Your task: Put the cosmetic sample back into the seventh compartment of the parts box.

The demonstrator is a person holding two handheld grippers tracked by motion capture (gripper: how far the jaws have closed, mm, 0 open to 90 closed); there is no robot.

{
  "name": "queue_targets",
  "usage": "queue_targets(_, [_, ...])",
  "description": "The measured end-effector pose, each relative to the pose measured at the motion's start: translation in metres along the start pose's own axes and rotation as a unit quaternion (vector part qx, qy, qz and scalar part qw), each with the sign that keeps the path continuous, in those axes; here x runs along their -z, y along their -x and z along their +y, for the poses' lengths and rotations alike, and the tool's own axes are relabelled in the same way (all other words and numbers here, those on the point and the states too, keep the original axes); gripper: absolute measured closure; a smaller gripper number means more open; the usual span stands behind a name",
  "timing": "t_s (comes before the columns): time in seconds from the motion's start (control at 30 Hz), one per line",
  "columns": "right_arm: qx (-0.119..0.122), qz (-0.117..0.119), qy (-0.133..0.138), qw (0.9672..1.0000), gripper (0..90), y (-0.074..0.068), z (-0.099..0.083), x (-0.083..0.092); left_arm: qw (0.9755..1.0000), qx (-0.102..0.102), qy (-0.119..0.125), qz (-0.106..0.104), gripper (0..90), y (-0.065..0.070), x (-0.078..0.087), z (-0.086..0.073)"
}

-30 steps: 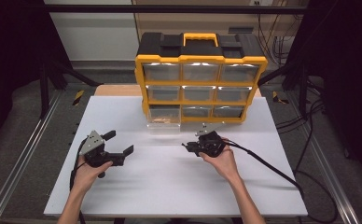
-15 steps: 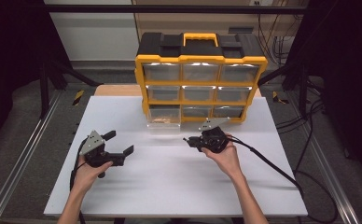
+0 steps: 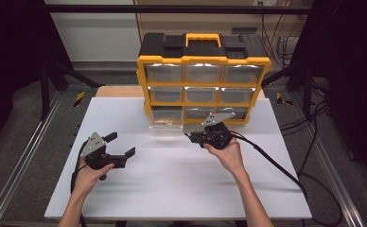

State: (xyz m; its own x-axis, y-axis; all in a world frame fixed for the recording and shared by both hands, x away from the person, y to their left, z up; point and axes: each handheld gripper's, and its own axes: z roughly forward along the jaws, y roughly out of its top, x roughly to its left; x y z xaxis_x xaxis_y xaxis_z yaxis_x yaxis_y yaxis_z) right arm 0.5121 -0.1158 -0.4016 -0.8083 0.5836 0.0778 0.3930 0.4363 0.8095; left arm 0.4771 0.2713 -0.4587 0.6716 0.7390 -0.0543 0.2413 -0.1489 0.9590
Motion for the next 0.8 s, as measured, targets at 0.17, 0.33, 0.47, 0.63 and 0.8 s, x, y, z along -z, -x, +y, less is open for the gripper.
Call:
queue_targets(0.17, [0.001,-0.003,0.006,1.0000,80.9,0.001,0.007,0.002,1.0000,0.000,0.001,0.000,2.0,0.000,0.000,0.000])
queue_targets(0.33, [0.003,-0.004,0.009,0.9999,80.9,0.001,0.012,0.003,1.0000,0.001,0.001,0.000,2.0,0.000,0.000,0.000])
queue_targets(0.47, [0.005,-0.005,0.010,0.9999,80.9,0.001,0.016,0.002,1.0000,0.001,0.001,0.001,2.0,0.000,0.000,0.000])
queue_targets(0.63, [0.004,-0.008,0.015,0.9999,80.9,0.002,0.021,0.002,1.0000,0.000,0.000,0.000,2.0,0.000,0.000,0.000])
queue_targets(0.8, [0.003,-0.009,0.019,0.9998,80.9,0.002,0.024,0.001,1.0000,0.000,0.000,0.000,2.0,0.000,0.000,0.000])
